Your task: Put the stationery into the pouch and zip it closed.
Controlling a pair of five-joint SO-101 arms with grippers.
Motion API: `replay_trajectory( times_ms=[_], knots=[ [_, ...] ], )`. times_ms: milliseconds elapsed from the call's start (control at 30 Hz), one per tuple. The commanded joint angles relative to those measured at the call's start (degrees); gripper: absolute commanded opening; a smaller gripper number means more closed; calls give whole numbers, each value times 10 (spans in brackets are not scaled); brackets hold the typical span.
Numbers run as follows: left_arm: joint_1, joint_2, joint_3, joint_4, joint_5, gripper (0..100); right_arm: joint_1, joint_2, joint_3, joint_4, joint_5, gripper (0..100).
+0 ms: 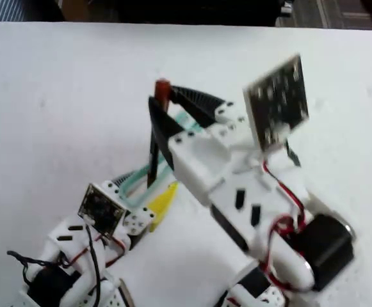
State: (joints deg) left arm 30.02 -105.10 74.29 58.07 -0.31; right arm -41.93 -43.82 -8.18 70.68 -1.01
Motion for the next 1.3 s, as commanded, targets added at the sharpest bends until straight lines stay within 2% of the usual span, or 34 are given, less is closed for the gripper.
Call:
replay_trajectory(
  times_ms=[0,100,367,567,667,800,867,967,1067,1133,1200,1267],
  knots=[
    [8,1,-8,0,1,185,-52,-33,23,7,116,19],
    [8,1,-8,0,1,185,-102,-36,60,29,177,38],
    [7,1,-8,0,1,185,-108,-42,81,31,176,221],
    [7,1,-8,0,1,185,-104,-76,81,31,178,226],
    [7,1,-8,0,0,185,-48,-93,71,29,178,226],
    [7,1,-8,1,-2,184,70,-95,62,29,175,226],
    [7,1,-8,1,2,185,86,-95,64,39,161,226],
    [6,1,-12,1,3,190,21,-103,51,92,165,225],
    [-30,1,-13,0,36,237,-77,-100,41,144,236,172],
    [-65,2,-24,0,71,257,-87,-91,41,151,276,93],
    [-84,2,-32,1,84,257,-86,-74,41,150,281,7],
    [-58,3,-18,0,83,256,-82,-49,41,151,281,39]
  ],
)
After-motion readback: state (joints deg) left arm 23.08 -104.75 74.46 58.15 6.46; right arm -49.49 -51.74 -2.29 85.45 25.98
